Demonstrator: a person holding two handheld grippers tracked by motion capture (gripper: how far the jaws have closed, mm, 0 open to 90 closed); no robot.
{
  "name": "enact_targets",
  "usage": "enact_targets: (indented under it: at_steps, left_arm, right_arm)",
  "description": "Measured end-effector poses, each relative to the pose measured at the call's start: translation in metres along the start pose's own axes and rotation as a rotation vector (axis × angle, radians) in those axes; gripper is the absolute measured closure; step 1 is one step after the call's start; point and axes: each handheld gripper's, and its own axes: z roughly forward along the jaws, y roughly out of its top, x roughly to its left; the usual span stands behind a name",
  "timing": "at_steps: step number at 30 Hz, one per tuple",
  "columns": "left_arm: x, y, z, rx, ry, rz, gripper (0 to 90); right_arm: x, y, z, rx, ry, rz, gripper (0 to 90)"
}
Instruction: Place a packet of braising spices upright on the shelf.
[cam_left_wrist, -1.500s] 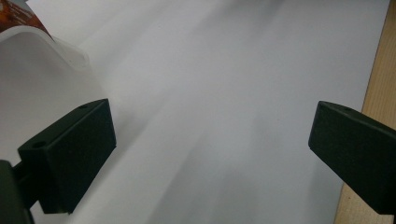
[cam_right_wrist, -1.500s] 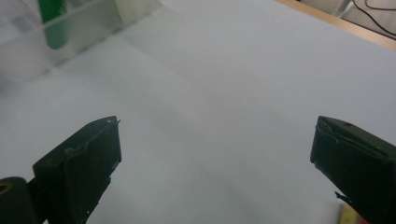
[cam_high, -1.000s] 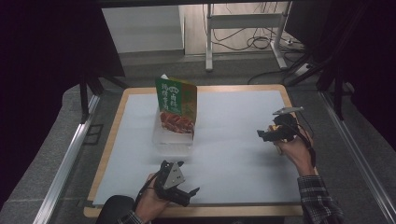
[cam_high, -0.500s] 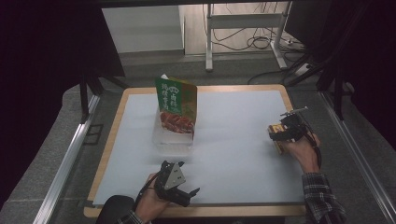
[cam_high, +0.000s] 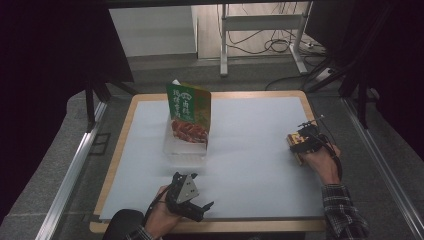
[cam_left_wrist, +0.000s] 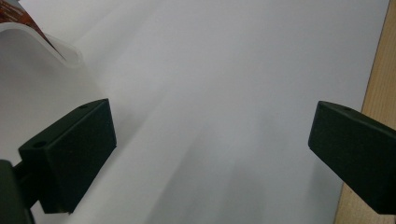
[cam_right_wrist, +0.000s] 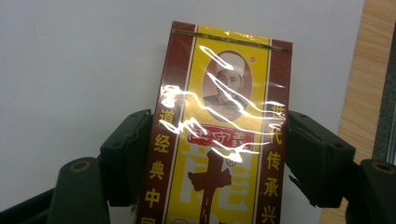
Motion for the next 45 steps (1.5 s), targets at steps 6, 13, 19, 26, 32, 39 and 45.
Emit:
enact_targets:
  at_steps: [6,13,19,26,32,39,45]
  left_arm:
    - [0.0,0.0,0.0,0.0,0.002,0.002,0.7]
    - [0.0,0.0,0.0,-0.001,0.003,-0.001,0.7]
    - [0.0,0.0,-0.001,-0.001,0.003,-0.001,0.7]
    - [0.0,0.0,-0.001,0.0,0.003,-0.001,0.7]
    - [0.0,0.0,-0.001,-0.002,0.004,0.0,0.7]
    - [0.0,0.0,-0.001,0.001,0.004,0.004,0.7]
    - [0.0,0.0,-0.001,0.0,0.003,0.004,0.8]
  right_arm:
    - [0.001,-0.001,-0.002,-0.01,0.02,-0.019,30.8]
    - [0.007,-0.002,-0.012,-0.038,0.052,-0.083,31.5]
    - [0.016,-0.002,-0.025,-0.069,0.085,-0.147,31.9]
    - [0.04,-0.002,-0.035,-0.078,0.146,-0.281,32.1]
    - [0.059,-0.005,-0.039,-0.073,0.188,-0.355,32.2]
    - [0.092,-0.01,-0.039,-0.045,0.263,-0.515,32.2]
    - [0.097,-0.012,-0.028,0.006,0.256,-0.553,31.6]
